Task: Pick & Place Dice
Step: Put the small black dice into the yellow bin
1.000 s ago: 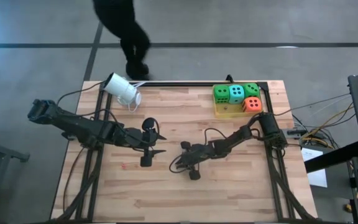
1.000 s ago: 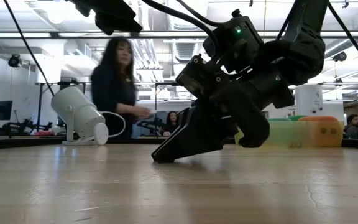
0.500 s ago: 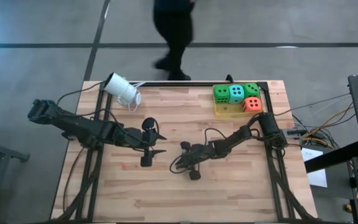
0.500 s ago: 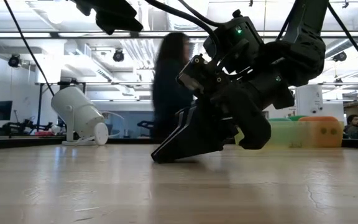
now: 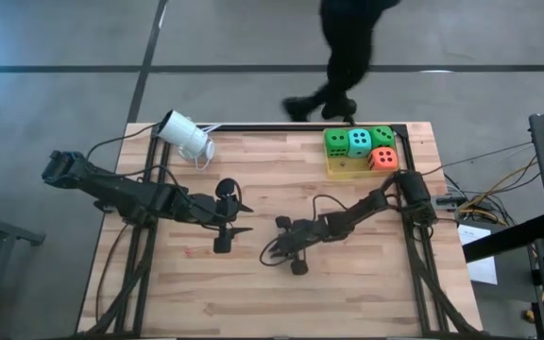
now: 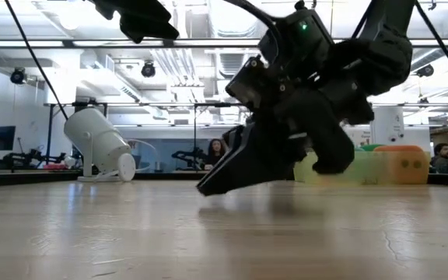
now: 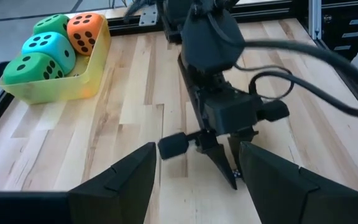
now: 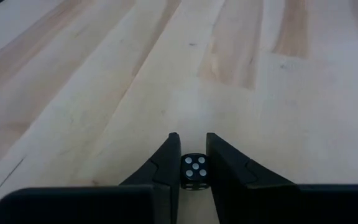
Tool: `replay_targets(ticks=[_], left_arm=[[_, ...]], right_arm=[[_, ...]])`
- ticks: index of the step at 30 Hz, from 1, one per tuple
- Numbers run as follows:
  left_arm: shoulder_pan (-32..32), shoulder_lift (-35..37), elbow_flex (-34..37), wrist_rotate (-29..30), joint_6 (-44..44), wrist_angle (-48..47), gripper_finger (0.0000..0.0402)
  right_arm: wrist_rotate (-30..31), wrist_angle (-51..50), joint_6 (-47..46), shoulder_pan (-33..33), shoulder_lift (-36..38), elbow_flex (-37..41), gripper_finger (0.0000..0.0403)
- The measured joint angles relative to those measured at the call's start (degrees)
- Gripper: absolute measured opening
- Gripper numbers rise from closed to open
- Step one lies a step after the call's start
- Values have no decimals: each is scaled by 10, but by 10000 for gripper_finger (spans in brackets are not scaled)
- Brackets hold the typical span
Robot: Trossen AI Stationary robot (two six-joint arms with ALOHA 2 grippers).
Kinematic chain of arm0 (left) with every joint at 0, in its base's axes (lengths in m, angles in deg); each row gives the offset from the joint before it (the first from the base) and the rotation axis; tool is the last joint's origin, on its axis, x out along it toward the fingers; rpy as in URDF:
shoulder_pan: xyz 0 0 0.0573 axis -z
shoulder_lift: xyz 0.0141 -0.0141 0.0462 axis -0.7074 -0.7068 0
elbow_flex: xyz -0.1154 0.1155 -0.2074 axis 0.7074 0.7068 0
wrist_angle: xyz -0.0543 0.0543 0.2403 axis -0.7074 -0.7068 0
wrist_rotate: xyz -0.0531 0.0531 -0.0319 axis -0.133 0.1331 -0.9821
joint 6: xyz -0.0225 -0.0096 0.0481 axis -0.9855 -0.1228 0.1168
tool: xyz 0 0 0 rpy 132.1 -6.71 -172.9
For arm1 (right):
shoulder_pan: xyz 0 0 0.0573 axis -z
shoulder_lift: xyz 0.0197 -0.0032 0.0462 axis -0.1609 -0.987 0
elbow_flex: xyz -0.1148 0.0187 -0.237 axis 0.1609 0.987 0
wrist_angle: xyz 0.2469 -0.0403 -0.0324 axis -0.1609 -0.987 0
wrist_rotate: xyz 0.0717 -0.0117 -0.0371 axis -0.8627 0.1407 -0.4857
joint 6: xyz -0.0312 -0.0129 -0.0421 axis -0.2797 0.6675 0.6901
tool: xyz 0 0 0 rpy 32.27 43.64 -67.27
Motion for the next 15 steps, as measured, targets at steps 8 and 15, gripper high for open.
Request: replay_targets(ticks=[8, 15], left_arm=[[0, 0, 0, 0, 0, 4, 236], [0, 0, 0, 0, 0, 7, 235]], right_arm=[[19, -32, 1, -1, 80, 39, 54], [52, -36, 0, 0, 179, 104, 54]])
